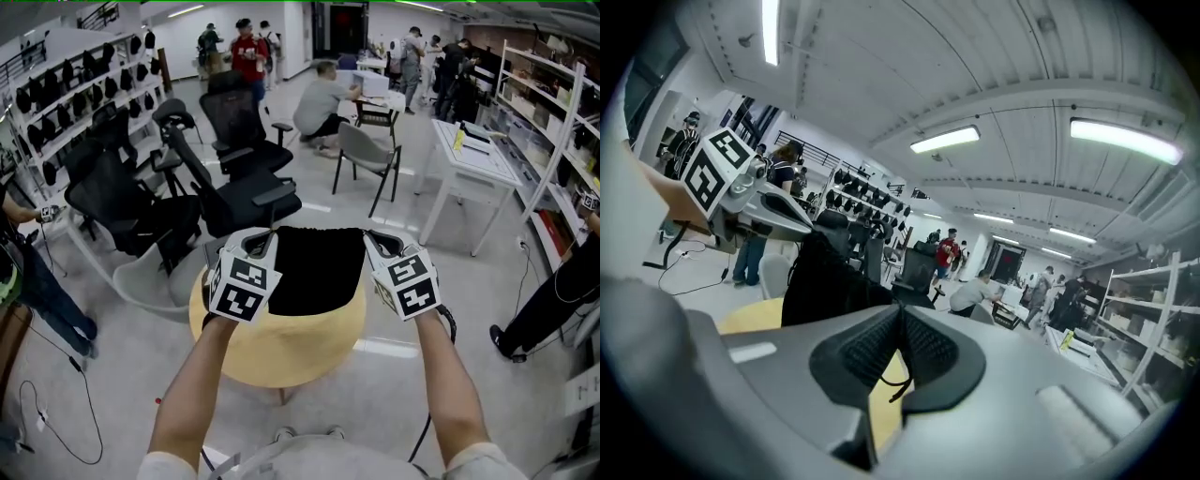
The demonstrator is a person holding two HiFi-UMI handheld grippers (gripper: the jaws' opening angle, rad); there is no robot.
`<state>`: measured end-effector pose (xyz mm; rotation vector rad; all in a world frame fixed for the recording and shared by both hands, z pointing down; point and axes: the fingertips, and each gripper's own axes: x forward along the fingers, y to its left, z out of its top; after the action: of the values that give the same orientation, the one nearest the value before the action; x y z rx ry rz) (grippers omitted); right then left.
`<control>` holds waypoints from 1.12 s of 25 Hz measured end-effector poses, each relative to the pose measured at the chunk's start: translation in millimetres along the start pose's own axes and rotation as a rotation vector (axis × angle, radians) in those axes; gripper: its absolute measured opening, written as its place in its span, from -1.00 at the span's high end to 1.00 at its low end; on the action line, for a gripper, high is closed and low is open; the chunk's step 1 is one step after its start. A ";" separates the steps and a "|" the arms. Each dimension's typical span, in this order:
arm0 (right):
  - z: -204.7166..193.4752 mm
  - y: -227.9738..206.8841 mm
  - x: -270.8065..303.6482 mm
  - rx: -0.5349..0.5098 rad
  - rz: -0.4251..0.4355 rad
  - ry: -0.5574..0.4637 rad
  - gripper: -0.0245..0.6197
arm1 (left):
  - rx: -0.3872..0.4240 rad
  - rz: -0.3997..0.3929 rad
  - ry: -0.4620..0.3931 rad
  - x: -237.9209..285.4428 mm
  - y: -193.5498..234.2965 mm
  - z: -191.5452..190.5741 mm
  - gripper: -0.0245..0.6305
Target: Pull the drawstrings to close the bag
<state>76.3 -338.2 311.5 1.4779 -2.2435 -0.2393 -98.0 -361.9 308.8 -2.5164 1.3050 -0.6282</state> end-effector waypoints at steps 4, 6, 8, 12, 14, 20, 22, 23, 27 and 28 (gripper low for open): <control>17.9 -9.9 -5.4 0.006 -0.029 -0.044 0.88 | -0.001 0.024 -0.038 -6.2 7.8 19.8 0.91; 24.2 -12.9 -7.3 0.013 -0.041 -0.062 0.87 | -0.003 0.036 -0.062 -9.0 11.1 27.8 0.91; 32.0 -14.6 -10.2 0.015 -0.054 -0.083 0.88 | -0.005 0.051 -0.089 -12.4 14.9 35.4 0.91; 45.7 -18.2 -14.4 0.023 -0.078 -0.121 0.88 | -0.013 0.077 -0.111 -21.1 21.0 46.9 0.91; 48.5 -18.6 -14.6 0.024 -0.085 -0.129 0.87 | -0.012 0.080 -0.117 -22.8 22.8 49.2 0.91; 53.9 -18.3 -15.8 0.011 -0.104 -0.143 0.88 | -0.002 0.099 -0.120 -28.4 31.4 52.1 0.91; 55.0 -18.8 -15.3 0.011 -0.119 -0.149 0.88 | -0.001 0.110 -0.120 -29.5 35.6 50.5 0.91; 55.5 -19.9 -15.5 0.012 -0.127 -0.153 0.88 | -0.001 0.115 -0.118 -29.8 37.4 49.5 0.91; 57.1 -27.1 -19.1 0.024 -0.152 -0.162 0.88 | -0.014 0.131 -0.110 -32.2 43.9 48.1 0.91; 57.1 -28.4 -19.5 0.027 -0.159 -0.163 0.88 | -0.017 0.135 -0.110 -32.8 45.7 47.6 0.91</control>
<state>80.7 -337.8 244.9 1.7099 -2.2623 -0.3931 -124.8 -360.6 240.2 -2.4129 1.4309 -0.4449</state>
